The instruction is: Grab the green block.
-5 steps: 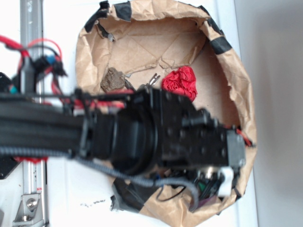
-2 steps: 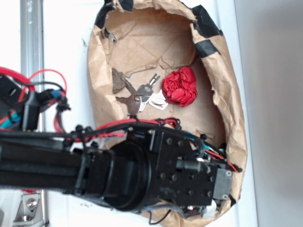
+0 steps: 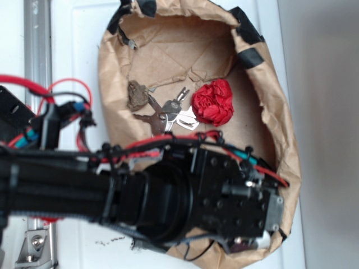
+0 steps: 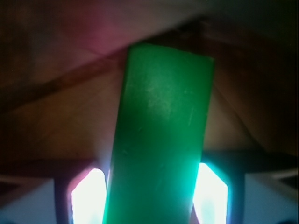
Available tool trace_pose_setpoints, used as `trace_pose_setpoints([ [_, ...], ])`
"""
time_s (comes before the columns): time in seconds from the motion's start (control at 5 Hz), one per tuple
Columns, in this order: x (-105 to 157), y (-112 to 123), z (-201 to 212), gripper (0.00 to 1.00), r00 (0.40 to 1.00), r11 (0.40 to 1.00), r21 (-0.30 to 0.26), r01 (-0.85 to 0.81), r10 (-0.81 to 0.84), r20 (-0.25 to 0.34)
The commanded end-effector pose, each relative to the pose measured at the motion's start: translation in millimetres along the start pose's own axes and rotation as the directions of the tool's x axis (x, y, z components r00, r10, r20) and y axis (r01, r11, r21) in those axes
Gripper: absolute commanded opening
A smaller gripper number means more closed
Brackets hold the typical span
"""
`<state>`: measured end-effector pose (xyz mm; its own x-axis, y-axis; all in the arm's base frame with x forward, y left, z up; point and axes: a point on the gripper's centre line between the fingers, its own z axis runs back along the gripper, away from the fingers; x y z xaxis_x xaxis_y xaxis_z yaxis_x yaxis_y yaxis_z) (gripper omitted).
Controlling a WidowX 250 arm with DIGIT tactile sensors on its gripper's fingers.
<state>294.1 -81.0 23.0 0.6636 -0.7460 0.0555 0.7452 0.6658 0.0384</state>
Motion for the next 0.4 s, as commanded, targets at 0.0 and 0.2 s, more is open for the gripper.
trace_pose_setpoints([
  [0.0, -64, 31, 74, 0.00, 0.871, 0.867, 0.092, -0.489, 0.491, 0.009],
  [0.2, -79, 17, 107, 0.00, 0.720, 0.716, 0.067, -0.694, 0.690, 0.080],
])
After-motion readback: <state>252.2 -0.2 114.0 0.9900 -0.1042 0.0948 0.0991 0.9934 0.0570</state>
